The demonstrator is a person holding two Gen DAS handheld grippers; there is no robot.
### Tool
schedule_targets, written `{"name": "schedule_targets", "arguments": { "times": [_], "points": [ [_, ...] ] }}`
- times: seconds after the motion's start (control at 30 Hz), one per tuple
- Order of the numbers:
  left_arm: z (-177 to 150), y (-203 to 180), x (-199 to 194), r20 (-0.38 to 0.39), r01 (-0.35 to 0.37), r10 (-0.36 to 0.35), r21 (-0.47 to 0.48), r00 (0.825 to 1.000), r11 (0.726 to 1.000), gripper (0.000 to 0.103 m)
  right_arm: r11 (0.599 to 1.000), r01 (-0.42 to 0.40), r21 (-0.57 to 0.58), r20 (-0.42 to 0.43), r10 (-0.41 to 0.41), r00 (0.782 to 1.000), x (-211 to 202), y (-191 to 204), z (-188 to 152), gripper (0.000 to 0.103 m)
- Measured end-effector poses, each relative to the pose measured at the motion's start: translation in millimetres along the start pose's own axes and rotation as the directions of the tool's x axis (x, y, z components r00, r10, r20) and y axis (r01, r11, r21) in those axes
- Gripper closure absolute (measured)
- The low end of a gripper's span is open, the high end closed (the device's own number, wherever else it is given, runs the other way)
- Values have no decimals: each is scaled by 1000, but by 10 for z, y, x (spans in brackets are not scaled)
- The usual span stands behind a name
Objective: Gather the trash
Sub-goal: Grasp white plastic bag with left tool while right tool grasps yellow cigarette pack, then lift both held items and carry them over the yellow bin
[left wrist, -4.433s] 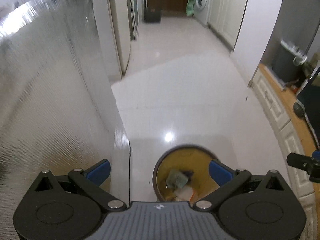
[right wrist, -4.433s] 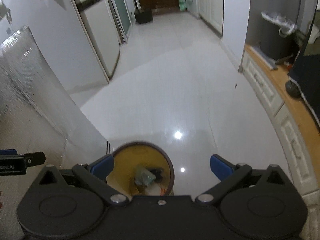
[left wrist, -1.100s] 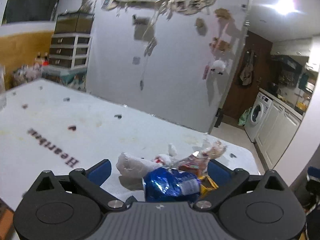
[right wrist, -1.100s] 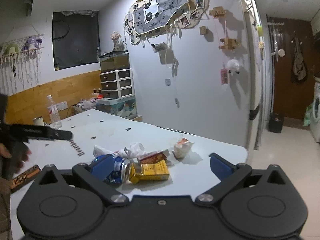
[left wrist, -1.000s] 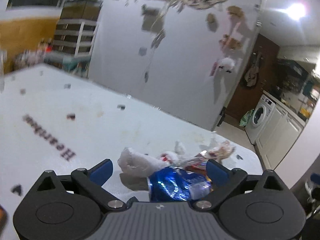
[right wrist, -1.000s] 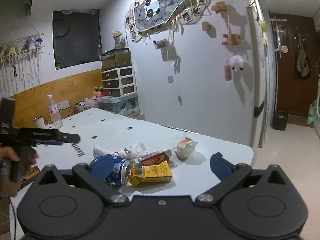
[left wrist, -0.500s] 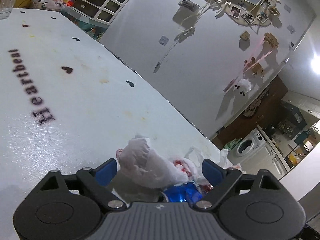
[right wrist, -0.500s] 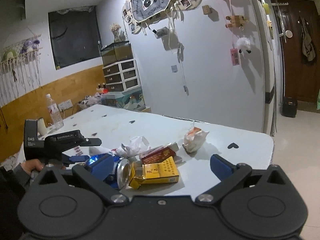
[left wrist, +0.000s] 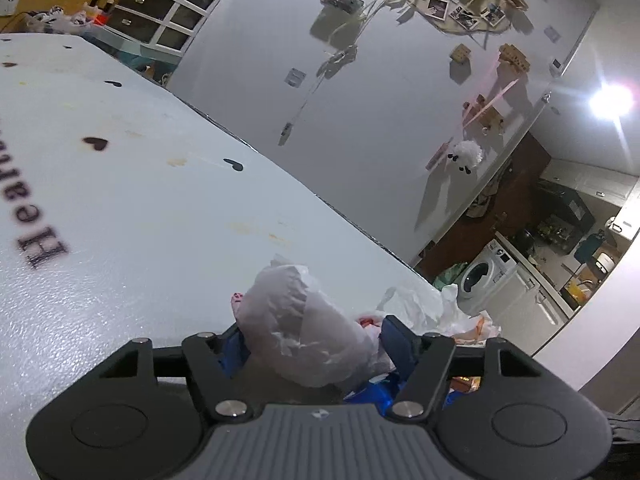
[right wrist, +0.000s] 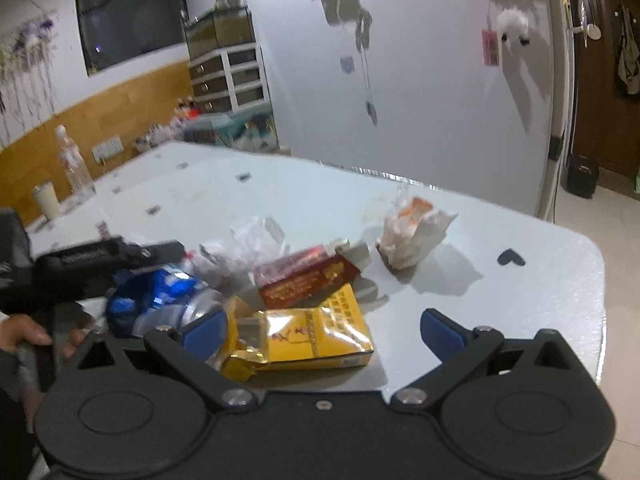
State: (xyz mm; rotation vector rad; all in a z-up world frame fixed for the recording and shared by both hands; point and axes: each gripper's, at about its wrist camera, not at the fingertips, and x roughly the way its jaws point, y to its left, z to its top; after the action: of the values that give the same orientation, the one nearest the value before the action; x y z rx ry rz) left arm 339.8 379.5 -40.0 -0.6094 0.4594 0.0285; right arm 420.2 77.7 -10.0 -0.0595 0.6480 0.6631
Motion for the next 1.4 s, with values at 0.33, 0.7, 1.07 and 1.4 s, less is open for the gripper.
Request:
{"name": "schedule_targets", "arguments": {
  "times": [0.33,0.7,1.07,1.4],
  "points": [
    [37,13,-63,36,-22,22,-8,999,1000,50,999,-54,8,-58,54,997,274,-16,-45,26],
    [18,-54,-261,109,-108,107,5,988,994,75,999,-36,-41,-26,35,999,32,133,-127,35],
    [0,-144,-593,234,-194,186,11,954,981,78,999,29,14,81,-30,996,-380,-13,-167,35],
    [-173,-649,-1109,419,-317,248,103,874,943,78,996,63,66,176,-74,982,-803,-92,-301,35]
  ]
}}
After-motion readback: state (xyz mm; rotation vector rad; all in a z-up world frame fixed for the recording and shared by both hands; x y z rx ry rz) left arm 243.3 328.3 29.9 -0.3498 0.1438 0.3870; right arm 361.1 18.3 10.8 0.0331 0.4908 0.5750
